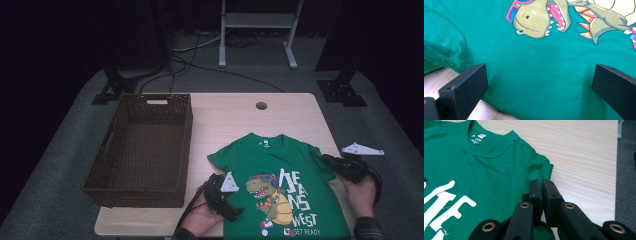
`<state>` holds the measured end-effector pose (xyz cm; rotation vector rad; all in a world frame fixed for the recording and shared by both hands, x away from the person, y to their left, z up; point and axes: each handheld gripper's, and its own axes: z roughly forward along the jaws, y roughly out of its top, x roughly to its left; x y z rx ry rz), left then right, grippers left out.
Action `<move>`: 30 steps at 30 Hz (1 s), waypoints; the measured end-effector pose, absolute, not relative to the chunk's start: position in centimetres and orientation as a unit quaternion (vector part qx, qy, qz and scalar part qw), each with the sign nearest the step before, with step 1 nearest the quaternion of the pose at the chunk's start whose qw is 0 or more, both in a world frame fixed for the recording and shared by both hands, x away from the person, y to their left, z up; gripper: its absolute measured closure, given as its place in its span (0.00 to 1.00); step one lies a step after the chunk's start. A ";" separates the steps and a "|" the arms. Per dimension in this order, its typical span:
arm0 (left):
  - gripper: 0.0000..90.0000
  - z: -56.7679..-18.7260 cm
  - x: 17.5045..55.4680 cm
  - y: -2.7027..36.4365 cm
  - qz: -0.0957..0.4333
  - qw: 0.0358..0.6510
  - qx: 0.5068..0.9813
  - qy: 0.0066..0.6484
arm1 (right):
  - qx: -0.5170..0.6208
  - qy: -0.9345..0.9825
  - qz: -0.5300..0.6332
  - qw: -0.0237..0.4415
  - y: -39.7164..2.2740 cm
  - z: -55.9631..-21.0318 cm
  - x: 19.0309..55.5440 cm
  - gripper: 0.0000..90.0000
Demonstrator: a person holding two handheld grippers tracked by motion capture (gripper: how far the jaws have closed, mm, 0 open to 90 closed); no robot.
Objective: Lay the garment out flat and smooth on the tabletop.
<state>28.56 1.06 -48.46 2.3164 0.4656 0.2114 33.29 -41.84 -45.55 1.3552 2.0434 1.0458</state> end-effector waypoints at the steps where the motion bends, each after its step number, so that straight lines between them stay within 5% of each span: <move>1: 0.00 -48.5 28.6 1.1 0.083 0.375 0.905 0.182 | 0.494 0.745 0.381 0.236 -41.8 -45.6 33.3 0.96; 30: 0.00 -48.5 28.6 1.1 0.083 0.375 0.905 0.182 | 0.522 0.732 0.368 0.236 -43.5 -46.3 33.7 0.95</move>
